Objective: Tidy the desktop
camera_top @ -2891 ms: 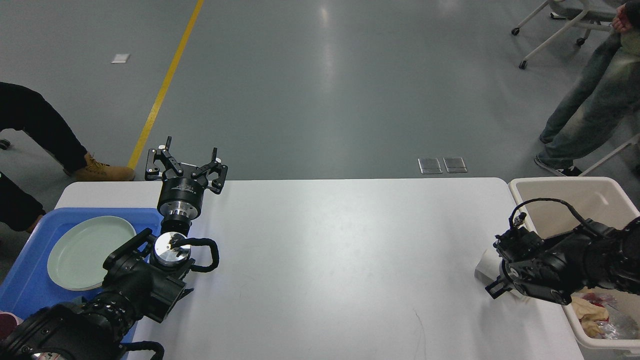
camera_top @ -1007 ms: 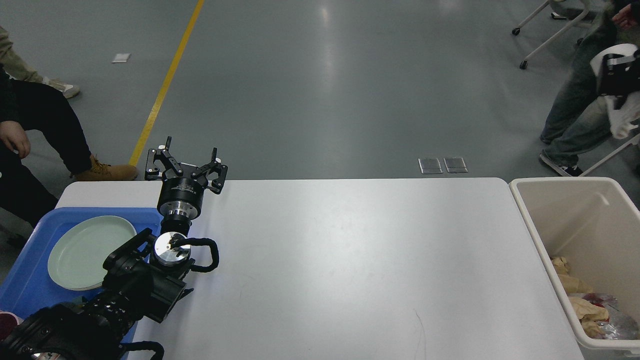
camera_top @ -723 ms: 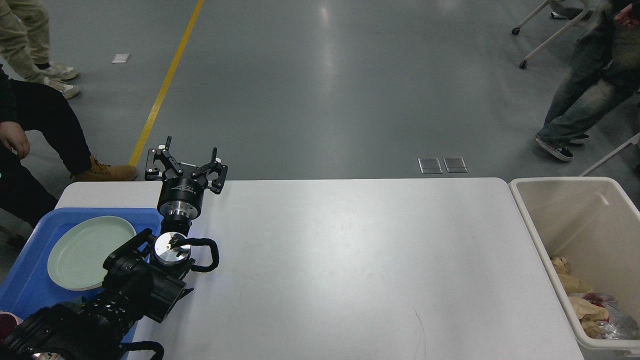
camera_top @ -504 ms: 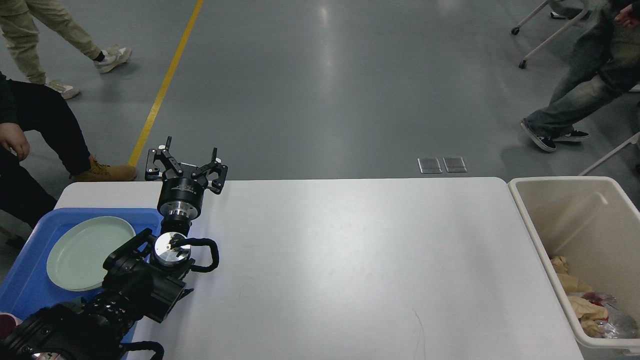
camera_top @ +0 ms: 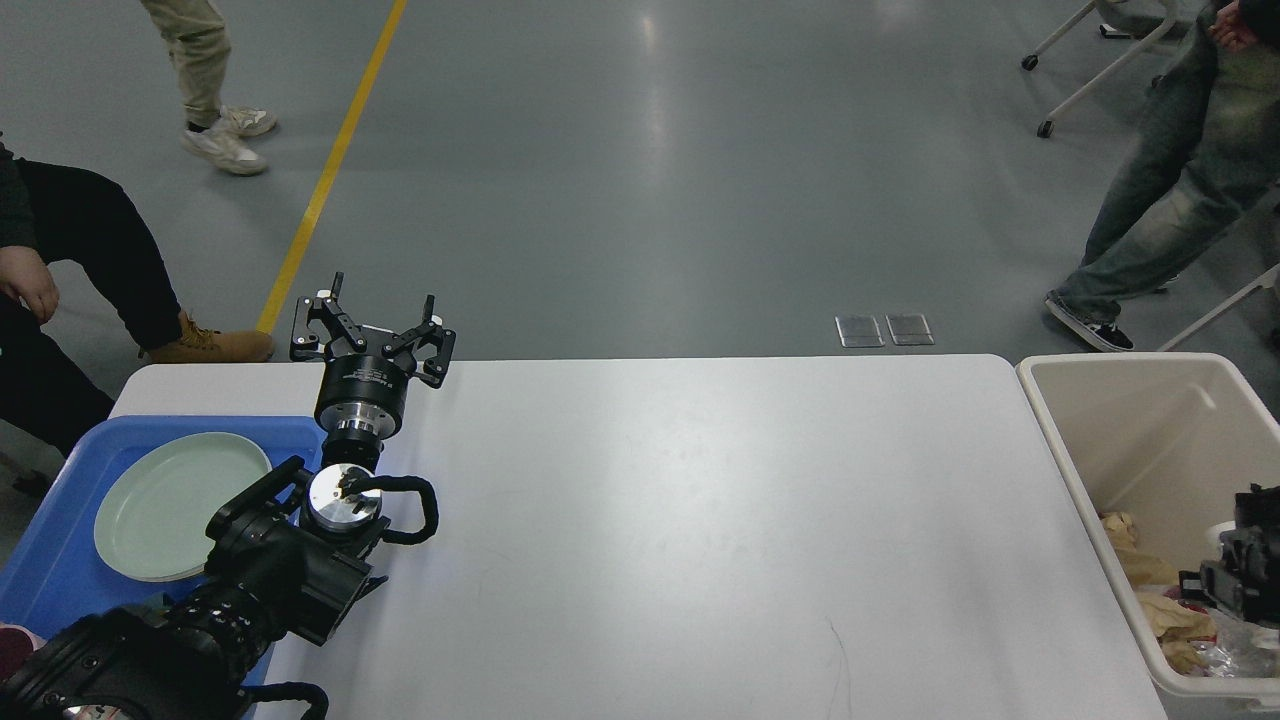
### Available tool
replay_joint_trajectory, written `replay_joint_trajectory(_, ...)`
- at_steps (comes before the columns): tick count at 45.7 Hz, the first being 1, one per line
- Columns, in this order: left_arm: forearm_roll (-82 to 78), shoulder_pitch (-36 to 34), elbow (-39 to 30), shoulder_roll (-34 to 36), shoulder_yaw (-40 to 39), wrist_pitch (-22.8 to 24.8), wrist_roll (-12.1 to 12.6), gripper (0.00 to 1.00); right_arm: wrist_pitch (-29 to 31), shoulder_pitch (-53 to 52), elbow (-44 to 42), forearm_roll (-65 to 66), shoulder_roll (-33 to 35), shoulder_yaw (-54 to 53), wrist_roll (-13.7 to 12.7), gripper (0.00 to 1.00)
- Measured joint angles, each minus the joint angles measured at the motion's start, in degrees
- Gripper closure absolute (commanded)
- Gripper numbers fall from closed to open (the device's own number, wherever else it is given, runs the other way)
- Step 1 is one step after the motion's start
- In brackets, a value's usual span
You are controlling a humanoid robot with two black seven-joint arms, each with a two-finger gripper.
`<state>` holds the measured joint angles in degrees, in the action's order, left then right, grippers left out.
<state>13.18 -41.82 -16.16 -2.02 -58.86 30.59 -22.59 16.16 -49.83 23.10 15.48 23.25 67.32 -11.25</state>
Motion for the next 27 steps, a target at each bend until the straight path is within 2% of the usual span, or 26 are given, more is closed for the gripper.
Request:
replay_joint_trajectory(11,0.0,0.0,0.0,0.0,0.0,0.1,0.0,0.03,-0.1,1.7,-0.9,0.0,-2.4,-0.9,0.0,1.00)
replay_joint_trajectory(12,0.0,0.0,0.0,0.0,0.0,0.1,0.0,0.03,-0.1,1.8,-0.9,0.0,-2.5,-1.0,0.0,0.95)
replay_joint_trajectory(15,0.0,0.0,0.0,0.0,0.0,0.1,0.0,0.03,-0.4,1.8,-1.0,0.0,-2.7,-1.2,0.0,0.53)
replay_joint_trajectory(16,0.0,0.0,0.0,0.0,0.0,0.1,0.0,0.03,-0.6,1.8,-1.1,0.0,-2.8,-1.3,0.0,0.42)
replay_joint_trajectory(22,0.0,0.0,0.0,0.0,0.0,0.1,0.0,0.03,-3.9,1.9,-2.7,-0.2,-2.8,-3.4,0.0,0.16)
replay_joint_trajectory(27,0.0,0.0,0.0,0.0,0.0,0.1,0.0,0.03,-6.5,2.6,-3.7,-0.2,-2.3,-5.1,0.0,0.07)
